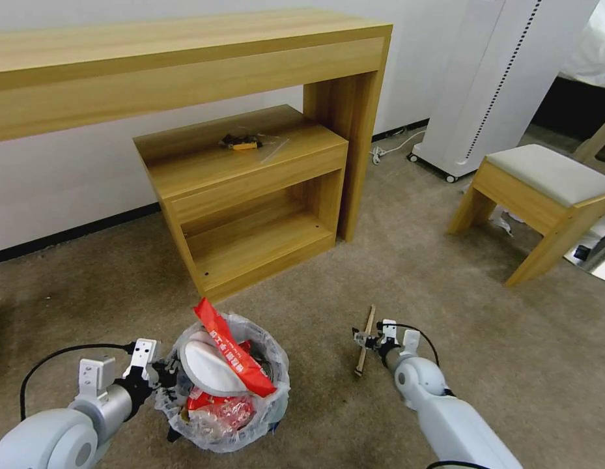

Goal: Pick up the trash bin and place the garbage on the floor into it.

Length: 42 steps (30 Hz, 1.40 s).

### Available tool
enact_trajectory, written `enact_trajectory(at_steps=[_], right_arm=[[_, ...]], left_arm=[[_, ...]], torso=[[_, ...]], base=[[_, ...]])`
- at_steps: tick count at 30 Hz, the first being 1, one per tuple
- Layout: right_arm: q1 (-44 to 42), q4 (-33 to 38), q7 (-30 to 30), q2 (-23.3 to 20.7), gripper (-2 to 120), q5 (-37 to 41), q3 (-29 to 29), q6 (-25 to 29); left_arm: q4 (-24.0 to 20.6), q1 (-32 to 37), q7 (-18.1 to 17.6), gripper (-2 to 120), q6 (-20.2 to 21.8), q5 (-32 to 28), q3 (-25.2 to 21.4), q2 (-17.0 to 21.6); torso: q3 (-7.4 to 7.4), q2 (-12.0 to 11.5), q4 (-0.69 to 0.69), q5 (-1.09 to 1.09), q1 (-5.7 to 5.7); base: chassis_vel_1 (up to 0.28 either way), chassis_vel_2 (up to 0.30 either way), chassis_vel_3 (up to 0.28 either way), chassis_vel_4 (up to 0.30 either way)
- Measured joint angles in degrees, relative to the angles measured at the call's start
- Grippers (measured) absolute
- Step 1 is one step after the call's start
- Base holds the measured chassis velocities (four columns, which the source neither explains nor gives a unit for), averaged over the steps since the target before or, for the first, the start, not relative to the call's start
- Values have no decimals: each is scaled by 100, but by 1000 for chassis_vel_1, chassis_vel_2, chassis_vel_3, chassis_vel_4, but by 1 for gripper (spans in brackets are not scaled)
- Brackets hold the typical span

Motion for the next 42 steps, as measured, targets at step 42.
enact_trajectory(at_steps=[42], right_arm=[[401, -892, -501, 187, 29, -512, -54, 155]], left_arm=[[-84, 38, 196, 0, 0, 33, -8, 56]], torso=[[0, 0, 0, 0, 0]], base=[[0, 0, 0, 0]])
